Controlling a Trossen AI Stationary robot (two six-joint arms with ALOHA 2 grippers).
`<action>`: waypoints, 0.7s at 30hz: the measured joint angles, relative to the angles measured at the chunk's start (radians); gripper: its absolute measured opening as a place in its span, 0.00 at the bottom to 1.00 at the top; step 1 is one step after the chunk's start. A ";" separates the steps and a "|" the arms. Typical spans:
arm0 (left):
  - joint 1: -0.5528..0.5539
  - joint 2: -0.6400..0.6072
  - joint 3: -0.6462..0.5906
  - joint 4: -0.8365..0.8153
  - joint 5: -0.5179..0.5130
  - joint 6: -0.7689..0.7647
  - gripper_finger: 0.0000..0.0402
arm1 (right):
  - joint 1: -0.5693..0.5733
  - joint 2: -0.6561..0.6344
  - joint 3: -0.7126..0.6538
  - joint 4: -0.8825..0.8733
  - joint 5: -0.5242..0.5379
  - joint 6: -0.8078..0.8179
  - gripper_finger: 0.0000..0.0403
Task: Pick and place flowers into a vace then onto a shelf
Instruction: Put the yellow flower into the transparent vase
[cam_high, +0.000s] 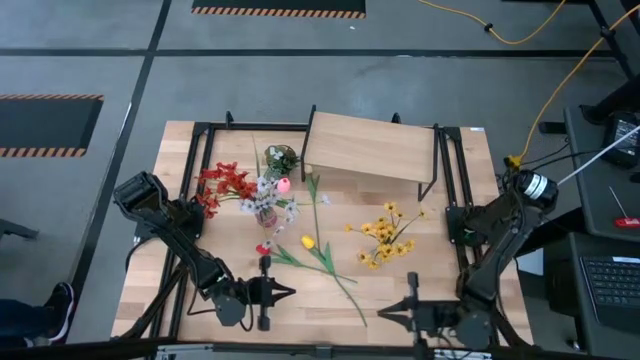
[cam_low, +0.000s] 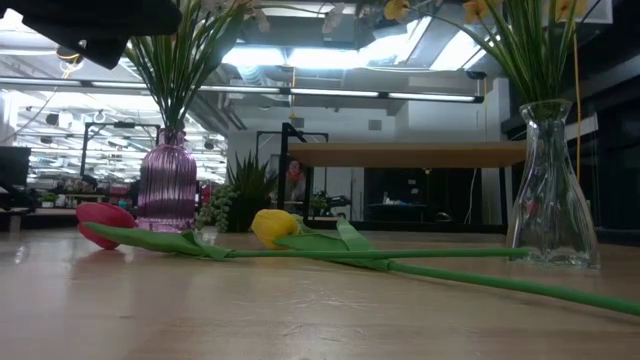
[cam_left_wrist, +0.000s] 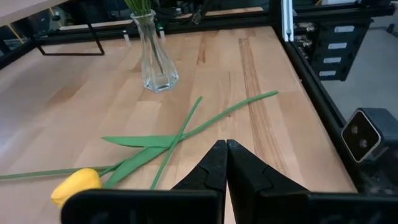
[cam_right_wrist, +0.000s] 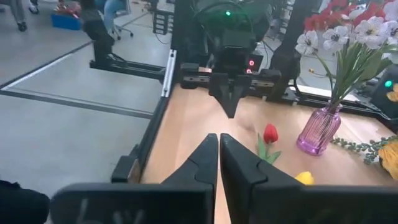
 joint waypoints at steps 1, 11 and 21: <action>0.000 0.000 0.000 -0.004 0.005 0.003 0.01 | -0.017 0.003 0.009 -0.012 -0.015 0.006 0.04; 0.001 0.000 0.000 -0.099 0.012 0.044 0.01 | -0.158 0.007 0.025 -0.025 -0.198 0.032 0.04; 0.049 0.000 0.001 -0.206 0.065 0.000 0.04 | -0.184 0.012 0.025 -0.120 -0.214 0.127 0.02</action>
